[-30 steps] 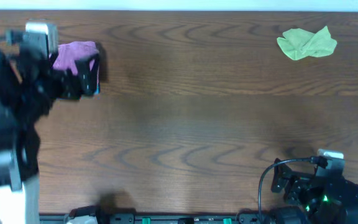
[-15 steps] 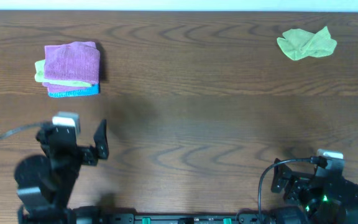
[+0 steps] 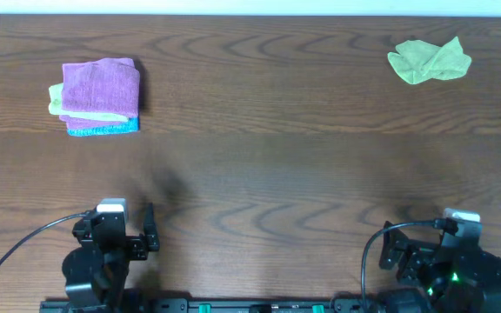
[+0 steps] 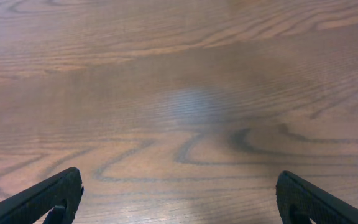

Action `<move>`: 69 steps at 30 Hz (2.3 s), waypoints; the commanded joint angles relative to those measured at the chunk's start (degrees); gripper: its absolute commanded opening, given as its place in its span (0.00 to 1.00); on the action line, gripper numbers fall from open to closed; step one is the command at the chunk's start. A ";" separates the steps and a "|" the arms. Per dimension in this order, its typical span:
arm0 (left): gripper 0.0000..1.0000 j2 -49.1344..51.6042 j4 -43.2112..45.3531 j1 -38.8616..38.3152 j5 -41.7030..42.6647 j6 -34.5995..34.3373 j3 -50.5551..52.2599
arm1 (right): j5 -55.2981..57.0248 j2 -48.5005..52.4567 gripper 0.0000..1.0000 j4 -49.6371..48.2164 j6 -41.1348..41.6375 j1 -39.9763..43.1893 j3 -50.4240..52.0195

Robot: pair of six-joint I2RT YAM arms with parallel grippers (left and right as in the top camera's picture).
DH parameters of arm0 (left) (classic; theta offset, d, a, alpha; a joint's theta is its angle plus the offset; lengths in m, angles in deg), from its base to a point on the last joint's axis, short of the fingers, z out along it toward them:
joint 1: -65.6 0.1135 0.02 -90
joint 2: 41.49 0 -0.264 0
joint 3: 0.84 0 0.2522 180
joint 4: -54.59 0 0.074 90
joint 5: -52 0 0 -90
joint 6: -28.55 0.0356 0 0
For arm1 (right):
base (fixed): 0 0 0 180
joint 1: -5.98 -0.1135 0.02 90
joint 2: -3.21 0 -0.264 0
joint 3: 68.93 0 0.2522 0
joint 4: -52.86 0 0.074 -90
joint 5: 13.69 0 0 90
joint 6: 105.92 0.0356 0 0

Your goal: Fold the cloth

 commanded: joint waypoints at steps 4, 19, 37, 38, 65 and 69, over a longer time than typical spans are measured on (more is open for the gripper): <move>0.95 -0.63 -3.19 -0.35 -8.57 -6.14 0.28 | 0.76 -0.09 0.99 -0.02 0.98 0.44 -0.02; 0.95 -0.63 -4.81 -1.73 -10.51 -11.43 8.09 | 0.76 -0.09 0.99 -0.02 0.98 0.44 -0.02; 0.95 -0.63 -4.87 -2.21 -10.78 -6.97 8.87 | 0.79 -0.09 0.99 -0.02 0.98 0.44 -0.02; 0.95 -0.63 -4.87 -2.16 -10.78 -6.43 8.87 | 0.79 -0.09 0.99 -0.02 0.98 0.44 -0.02; 0.95 -0.63 -4.79 -2.16 -10.73 -1.05 8.87 | 0.76 -0.09 0.99 -0.02 0.98 0.42 -0.02; 0.95 -0.63 -4.79 -2.16 -10.73 -1.05 8.87 | 0.79 -0.09 0.99 -0.02 0.98 0.44 -0.02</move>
